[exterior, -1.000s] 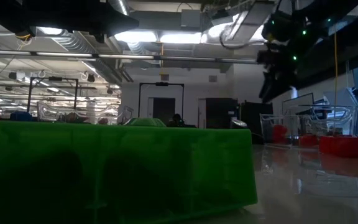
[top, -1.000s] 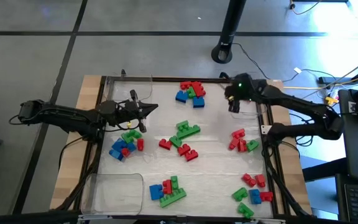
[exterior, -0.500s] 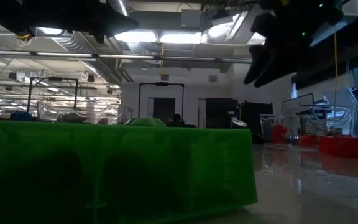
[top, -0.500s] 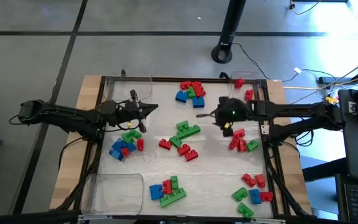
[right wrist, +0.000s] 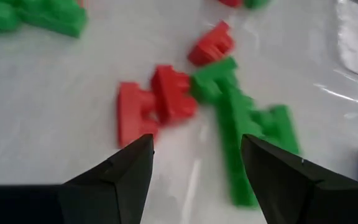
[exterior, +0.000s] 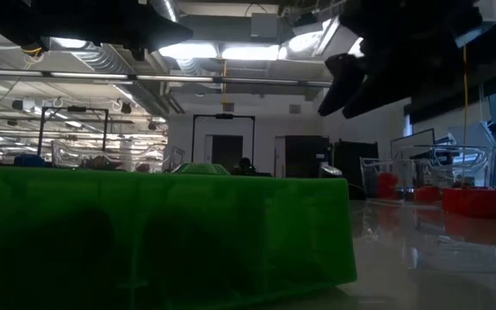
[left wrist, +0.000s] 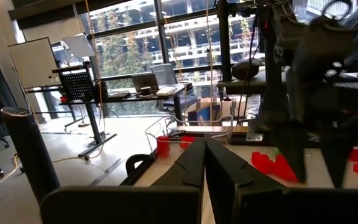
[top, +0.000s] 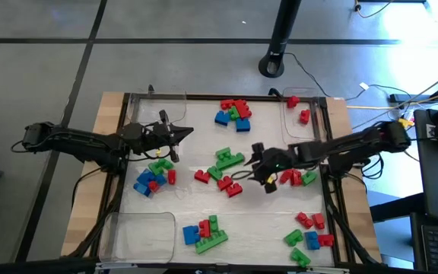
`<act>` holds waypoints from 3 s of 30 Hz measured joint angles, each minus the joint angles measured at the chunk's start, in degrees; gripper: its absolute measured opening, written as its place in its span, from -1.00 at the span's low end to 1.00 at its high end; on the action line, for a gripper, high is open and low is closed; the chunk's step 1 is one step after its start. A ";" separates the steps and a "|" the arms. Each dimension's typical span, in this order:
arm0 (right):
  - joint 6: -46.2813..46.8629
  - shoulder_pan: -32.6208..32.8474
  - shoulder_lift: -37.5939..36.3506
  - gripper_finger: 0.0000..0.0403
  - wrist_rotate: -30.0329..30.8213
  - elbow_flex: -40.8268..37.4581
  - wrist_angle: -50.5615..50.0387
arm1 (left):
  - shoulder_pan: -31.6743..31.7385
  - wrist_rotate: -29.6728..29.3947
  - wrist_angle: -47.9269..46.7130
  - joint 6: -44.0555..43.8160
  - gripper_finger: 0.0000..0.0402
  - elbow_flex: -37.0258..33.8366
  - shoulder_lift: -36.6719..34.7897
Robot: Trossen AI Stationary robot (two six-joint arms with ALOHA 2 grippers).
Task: Sort blocks
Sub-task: Put the red game piece into the right transparent bin
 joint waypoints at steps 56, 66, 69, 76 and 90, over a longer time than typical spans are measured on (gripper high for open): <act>6.48 1.94 22.17 0.03 -10.18 -0.04 15.04 | 0.00 0.00 -0.19 -0.09 -0.98 0.00 0.00; 14.11 1.96 22.17 0.43 -9.14 -0.02 22.16 | -0.01 0.00 -0.46 -0.09 -0.98 0.00 0.00; 16.47 1.98 22.15 0.45 -6.66 0.00 23.51 | -0.01 0.00 -0.46 -0.09 -0.98 0.00 0.00; 16.69 2.03 22.15 0.39 -4.28 0.00 22.15 | 0.00 0.00 -0.79 -0.09 -0.98 0.00 0.00; 13.97 2.03 22.15 -0.06 -2.86 0.00 19.30 | 0.00 0.00 -0.83 -0.09 -0.98 0.00 0.00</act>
